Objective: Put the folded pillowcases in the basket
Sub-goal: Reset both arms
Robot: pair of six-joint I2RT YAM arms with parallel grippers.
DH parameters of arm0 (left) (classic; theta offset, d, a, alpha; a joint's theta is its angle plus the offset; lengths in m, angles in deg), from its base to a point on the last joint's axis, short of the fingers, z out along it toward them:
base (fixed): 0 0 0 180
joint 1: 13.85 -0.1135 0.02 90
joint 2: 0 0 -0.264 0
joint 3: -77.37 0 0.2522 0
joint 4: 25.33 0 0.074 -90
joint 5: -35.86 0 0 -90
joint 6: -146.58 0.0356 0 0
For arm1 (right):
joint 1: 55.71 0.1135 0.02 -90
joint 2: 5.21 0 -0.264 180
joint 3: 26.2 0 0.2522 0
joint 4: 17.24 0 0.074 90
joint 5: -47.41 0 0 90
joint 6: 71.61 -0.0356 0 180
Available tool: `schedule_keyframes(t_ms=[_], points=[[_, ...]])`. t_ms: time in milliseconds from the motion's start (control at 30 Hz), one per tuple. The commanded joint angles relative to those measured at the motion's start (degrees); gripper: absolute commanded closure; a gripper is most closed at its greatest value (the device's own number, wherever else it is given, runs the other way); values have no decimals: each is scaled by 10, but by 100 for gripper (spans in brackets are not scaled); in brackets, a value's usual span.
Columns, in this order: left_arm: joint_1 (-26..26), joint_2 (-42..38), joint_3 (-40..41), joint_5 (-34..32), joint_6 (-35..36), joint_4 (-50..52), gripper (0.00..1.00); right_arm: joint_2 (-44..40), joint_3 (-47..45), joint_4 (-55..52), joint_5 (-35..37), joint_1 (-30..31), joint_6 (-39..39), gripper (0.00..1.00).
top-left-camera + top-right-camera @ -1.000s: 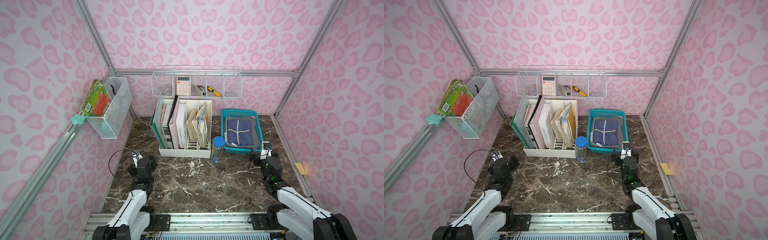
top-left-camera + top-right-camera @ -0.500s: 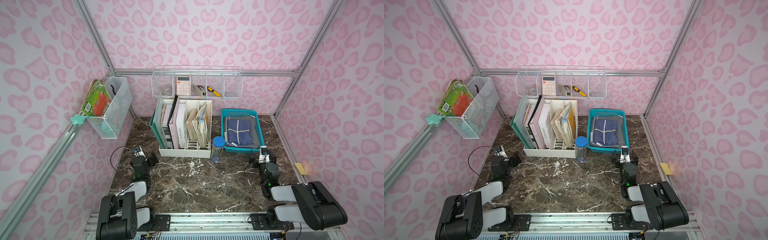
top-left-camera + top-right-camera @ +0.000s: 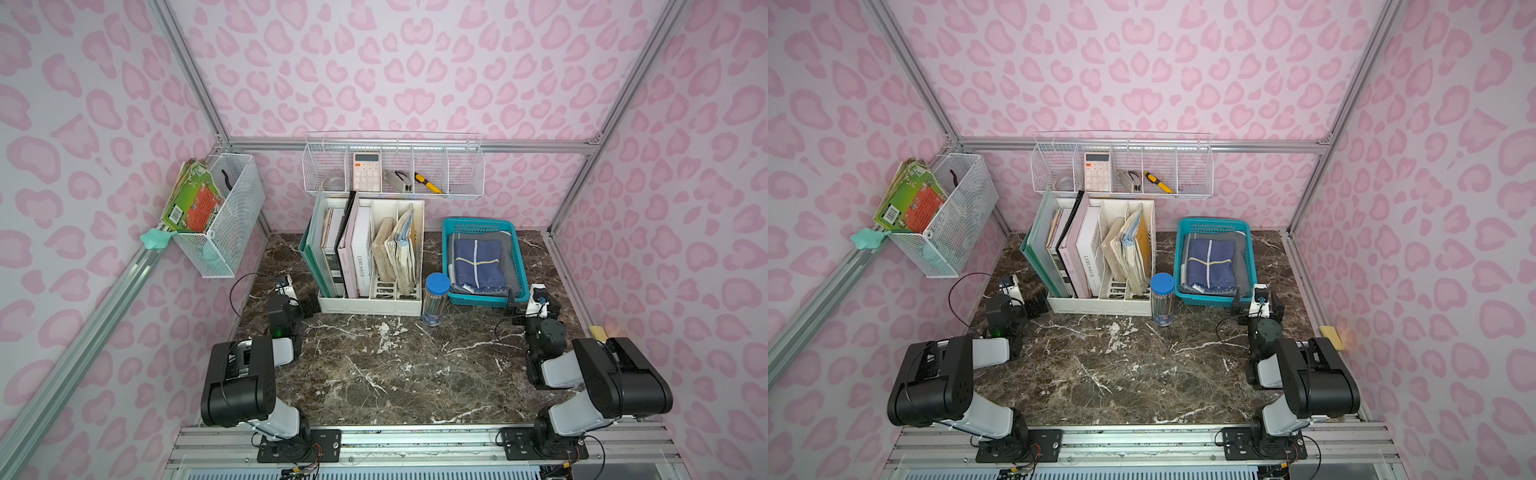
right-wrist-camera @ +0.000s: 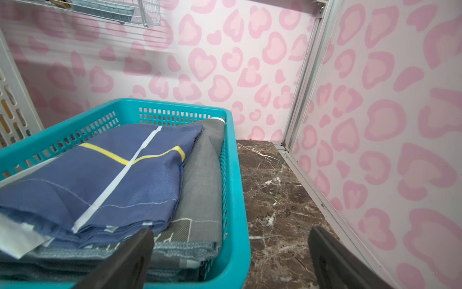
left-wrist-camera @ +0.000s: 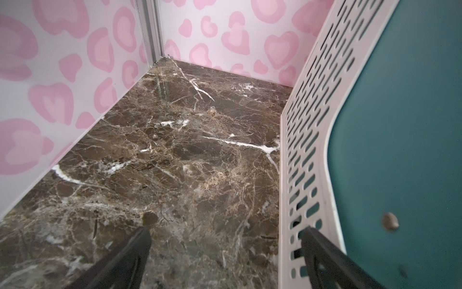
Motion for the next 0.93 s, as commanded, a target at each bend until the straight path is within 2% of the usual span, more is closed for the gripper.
schedule_keyframes(t_ms=[0, 100, 900], points=[[2, 0, -6, 41, 6, 30, 1, -2, 16, -46, 33, 0, -23, 1], [2, -2, -7, 42, 5, 33, 1, 8, 12, -18, 36, 1, -19, 1], [5, -3, -12, 37, 6, 45, 1, 5, 11, -23, 41, 2, -20, 1]])
